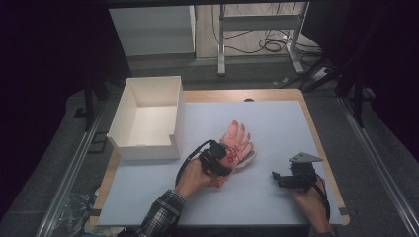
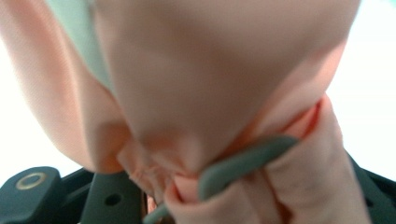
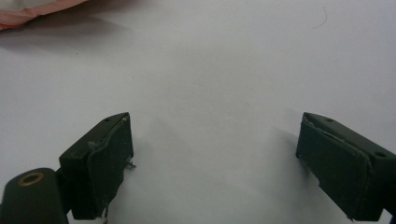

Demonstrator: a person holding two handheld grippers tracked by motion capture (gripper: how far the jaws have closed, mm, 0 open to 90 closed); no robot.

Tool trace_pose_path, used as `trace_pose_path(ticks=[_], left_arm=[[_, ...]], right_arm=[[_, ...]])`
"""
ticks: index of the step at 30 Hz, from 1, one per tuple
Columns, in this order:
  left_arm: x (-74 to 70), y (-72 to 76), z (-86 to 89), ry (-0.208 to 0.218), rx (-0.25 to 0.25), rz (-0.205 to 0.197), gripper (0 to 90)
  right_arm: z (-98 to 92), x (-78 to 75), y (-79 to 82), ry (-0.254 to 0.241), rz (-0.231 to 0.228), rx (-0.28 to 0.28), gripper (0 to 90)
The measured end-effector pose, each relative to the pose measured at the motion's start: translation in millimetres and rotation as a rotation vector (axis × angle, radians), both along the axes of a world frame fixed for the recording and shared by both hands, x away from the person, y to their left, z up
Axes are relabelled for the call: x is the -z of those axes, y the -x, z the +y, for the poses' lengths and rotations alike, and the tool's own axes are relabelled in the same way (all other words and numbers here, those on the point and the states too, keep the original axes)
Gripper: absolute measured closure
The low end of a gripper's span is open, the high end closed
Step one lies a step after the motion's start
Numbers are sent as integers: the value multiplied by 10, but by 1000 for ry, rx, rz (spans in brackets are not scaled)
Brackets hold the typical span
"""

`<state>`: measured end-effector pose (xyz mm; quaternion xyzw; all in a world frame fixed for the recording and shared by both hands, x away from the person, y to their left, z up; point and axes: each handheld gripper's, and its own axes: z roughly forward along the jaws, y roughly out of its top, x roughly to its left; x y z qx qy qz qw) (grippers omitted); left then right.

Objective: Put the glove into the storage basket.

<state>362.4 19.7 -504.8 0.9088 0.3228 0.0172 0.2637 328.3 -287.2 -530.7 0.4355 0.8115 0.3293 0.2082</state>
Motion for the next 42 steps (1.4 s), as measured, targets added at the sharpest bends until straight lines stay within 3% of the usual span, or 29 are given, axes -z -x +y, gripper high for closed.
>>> trace_pose_path(ticks=[12,18,31,42], left_arm=[[-176,-17,-3,20,-24,-27,530],[-411,-100,56,32,-52,-39,527],[-781,-245,240,55,-99,-57,522],[-1138,-396,410,42,-142,-83,517]], right_arm=[[-1,0,0,-1,0,0,112],[-1,1,0,-1,-1,0,112],[0,4,2,-3,-3,0,112],[0,5,1,-2,-4,-1,112]])
